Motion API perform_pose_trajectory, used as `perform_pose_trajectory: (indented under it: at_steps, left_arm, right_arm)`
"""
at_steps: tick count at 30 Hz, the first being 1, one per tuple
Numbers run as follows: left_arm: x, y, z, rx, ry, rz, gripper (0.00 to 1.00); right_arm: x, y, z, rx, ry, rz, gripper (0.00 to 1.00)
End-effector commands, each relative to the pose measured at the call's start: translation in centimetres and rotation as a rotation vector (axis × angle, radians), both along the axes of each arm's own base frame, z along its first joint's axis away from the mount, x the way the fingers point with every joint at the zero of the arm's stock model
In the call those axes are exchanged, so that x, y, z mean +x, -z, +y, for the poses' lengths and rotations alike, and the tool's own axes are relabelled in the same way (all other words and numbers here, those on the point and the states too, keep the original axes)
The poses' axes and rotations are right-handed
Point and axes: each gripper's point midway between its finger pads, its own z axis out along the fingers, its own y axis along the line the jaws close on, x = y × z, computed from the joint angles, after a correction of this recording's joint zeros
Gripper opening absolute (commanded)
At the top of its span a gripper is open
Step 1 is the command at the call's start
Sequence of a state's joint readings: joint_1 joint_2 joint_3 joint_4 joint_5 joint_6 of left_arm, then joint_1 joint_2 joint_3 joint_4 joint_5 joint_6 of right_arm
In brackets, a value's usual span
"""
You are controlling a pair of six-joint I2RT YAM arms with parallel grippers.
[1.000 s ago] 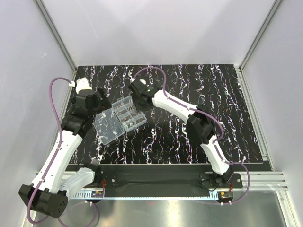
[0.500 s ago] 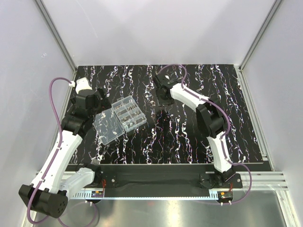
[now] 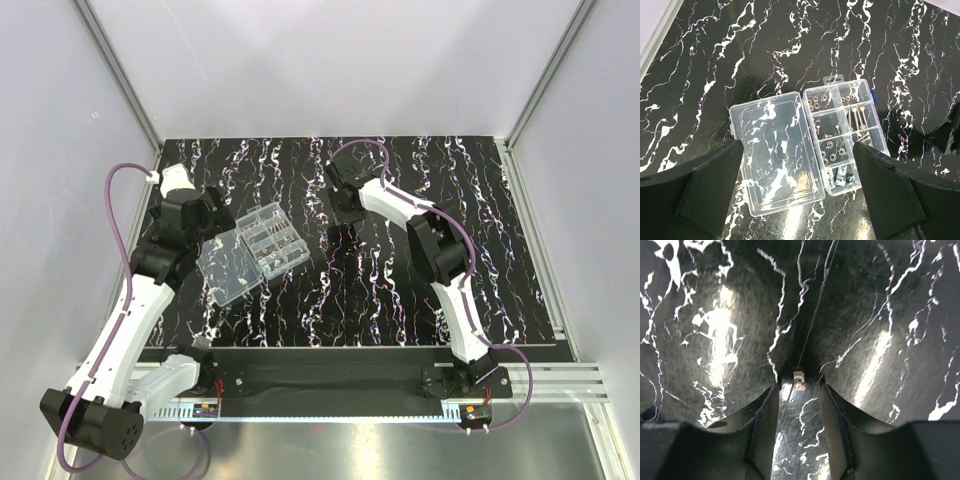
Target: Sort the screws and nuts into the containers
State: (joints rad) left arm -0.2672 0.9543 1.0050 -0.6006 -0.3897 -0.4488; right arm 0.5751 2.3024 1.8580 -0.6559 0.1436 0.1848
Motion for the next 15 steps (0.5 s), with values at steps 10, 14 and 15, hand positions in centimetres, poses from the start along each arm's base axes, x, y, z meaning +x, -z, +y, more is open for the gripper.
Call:
perform_pose_trajectory:
  at_steps: [10, 14, 15]
  left_arm:
    - [0.7, -0.1, -0.2, 0.005, 0.003, -0.015, 0.99]
    - [0.8, -0.1, -0.2, 0.003, 0.004, -0.016, 0.99]
    - [0.8, -0.1, -0.3, 0.003, 0.005, -0.015, 0.99]
  right_arm:
    - [1.3, 0.3, 0.4, 0.042, -0.026, -0.016, 0.35]
    - [0.7, 0.8, 0.5, 0.049, -0.025, 0.013, 0.25]
    - [0.6, 1.0, 0.4, 0.047, -0.027, 0.019, 0.22]
